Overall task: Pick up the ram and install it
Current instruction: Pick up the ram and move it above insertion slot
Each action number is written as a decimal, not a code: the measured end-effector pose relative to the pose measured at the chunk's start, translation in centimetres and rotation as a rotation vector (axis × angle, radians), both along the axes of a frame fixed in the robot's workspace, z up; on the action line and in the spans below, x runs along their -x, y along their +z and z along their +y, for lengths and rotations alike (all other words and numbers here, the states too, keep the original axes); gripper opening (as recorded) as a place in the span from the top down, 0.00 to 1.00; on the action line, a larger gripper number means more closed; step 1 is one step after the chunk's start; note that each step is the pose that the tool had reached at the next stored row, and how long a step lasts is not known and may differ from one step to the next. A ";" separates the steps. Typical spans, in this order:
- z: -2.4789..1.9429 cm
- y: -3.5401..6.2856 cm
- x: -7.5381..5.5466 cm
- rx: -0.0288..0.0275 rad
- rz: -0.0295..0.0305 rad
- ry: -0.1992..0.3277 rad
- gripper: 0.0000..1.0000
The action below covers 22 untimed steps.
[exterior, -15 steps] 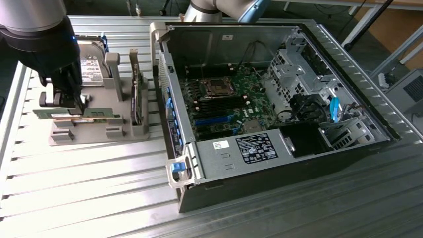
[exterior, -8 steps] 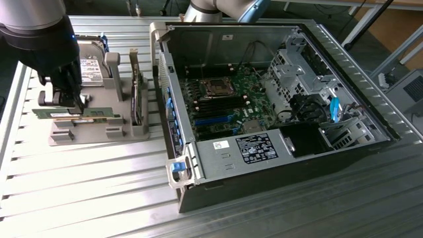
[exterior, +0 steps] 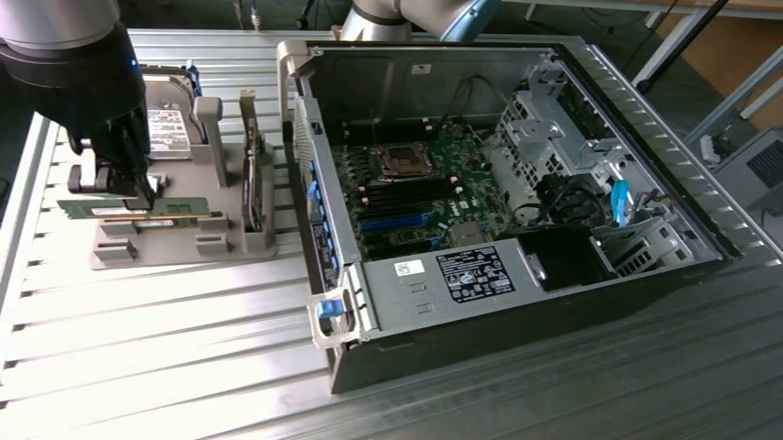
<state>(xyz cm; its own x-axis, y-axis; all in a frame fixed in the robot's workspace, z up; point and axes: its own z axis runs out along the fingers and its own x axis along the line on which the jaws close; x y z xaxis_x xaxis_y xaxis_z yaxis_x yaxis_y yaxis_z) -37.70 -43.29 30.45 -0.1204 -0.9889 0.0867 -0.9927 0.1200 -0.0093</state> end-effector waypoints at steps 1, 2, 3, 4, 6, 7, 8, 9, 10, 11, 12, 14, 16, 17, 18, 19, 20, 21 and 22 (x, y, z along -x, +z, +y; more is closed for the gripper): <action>0.00 0.03 0.0 0.0005 0.0000 0.000 0.89; 0.00 0.08 0.0 0.0014 0.0001 0.000 0.89; 0.00 0.12 0.0 0.0021 0.0001 0.000 0.89; 0.00 0.16 0.0 0.0027 0.0000 0.000 0.89; 0.00 0.21 0.0 0.0038 0.0000 0.000 0.89; 0.00 0.25 0.0 0.0046 0.0000 0.000 0.89; 0.00 0.29 0.0 0.0057 0.0000 0.000 0.89; 0.00 0.34 0.0 0.0068 0.0000 0.000 0.89; 0.00 0.40 0.0 0.0078 0.0001 0.000 0.89; 0.00 0.43 0.0 0.0085 0.0001 0.000 0.89; 0.00 0.46 0.0 0.0092 0.0000 0.000 0.89; 0.00 0.54 0.0 0.0111 0.0000 0.000 0.89; 0.00 0.65 0.0 0.0130 0.0000 0.000 0.89; 0.00 0.70 0.0 0.0136 0.0000 0.000 0.89; 0.00 0.74 0.0 0.0144 0.0001 0.000 0.89; 0.00 0.76 0.0 0.0147 0.0001 0.000 0.89; 0.00 0.78 0.0 0.0150 0.0000 0.000 0.89; 0.00 0.82 0.0 0.0156 0.0000 0.000 0.89; 0.00 0.86 0.0 0.0162 0.0001 0.000 0.89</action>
<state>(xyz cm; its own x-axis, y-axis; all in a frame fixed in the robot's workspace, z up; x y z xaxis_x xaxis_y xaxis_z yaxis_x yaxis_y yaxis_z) -37.70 -43.30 31.31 -0.1204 -0.9874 0.1027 -0.9927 0.1199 -0.0112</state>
